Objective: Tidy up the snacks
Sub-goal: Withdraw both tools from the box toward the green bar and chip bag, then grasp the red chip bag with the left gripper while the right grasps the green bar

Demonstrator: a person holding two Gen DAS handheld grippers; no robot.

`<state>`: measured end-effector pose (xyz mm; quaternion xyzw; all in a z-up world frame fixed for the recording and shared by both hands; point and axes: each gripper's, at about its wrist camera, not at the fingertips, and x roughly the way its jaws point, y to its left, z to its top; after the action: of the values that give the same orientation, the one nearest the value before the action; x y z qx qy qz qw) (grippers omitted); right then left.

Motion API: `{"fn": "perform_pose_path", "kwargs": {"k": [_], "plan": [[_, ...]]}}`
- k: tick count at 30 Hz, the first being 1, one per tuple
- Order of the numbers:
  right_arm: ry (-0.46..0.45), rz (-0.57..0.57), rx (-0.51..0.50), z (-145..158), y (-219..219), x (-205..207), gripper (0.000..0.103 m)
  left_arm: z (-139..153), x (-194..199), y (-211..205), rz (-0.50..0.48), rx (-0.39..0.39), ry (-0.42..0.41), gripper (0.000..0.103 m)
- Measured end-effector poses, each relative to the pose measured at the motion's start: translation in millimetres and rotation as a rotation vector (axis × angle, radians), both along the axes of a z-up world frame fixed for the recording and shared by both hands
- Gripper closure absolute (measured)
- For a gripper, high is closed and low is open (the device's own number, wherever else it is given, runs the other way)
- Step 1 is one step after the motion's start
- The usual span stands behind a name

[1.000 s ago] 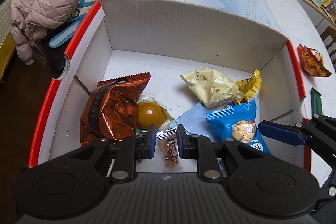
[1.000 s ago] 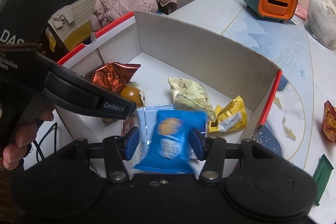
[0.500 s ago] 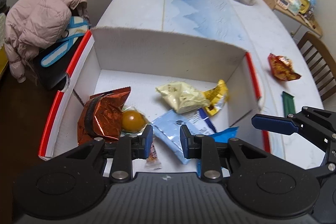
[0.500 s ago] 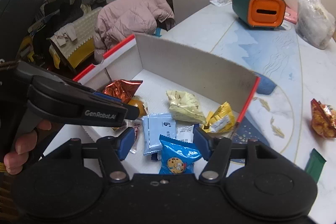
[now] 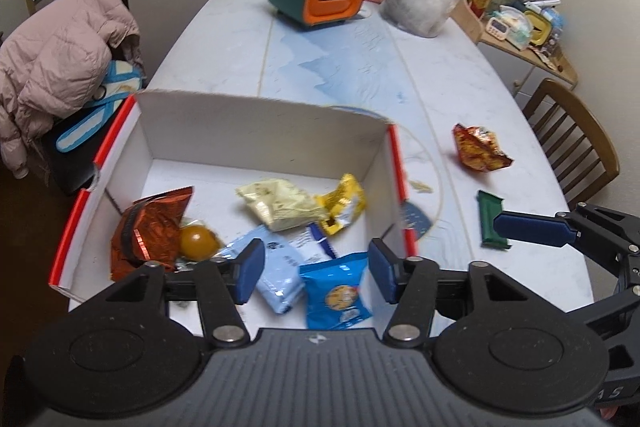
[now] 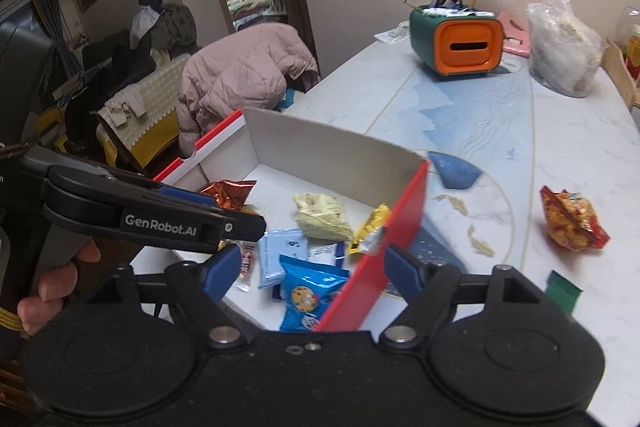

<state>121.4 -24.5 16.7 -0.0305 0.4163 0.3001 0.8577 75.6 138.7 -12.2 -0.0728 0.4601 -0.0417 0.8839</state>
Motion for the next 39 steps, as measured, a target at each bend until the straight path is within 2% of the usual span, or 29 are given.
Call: {"fn": "perform_pose_path", "kwargs": {"k": [7, 12, 15, 20, 28, 35, 39], "plan": [[-0.038, -0.059, -0.025, 7, -40, -3, 0.011, 6, 0, -36, -0.028, -0.009, -0.029, 0.038], [-0.047, -0.112, -0.076, 2, -69, 1, 0.009, 5, 7, -63, -0.052, -0.027, -0.031, 0.035], [-0.051, -0.149, -0.095, -2, -89, 3, 0.004, 4, 11, -82, -0.065, -0.037, -0.03, 0.031], [-0.052, -0.178, -0.115, -9, -120, 6, 0.0, 0, 20, -111, -0.069, -0.07, -0.029, 0.029], [0.01, -0.263, -0.187, -52, -158, 33, 0.0, -10, 43, -148, -0.008, -0.069, -0.019, 0.028], [0.066, -0.296, -0.213, -93, -153, 69, 0.001, -22, 63, -163, 0.063, -0.051, 0.015, 0.028], [0.098, -0.318, -0.234, -112, -146, 85, 0.005, -26, 71, -167, 0.095, -0.043, 0.029, 0.028]]}}
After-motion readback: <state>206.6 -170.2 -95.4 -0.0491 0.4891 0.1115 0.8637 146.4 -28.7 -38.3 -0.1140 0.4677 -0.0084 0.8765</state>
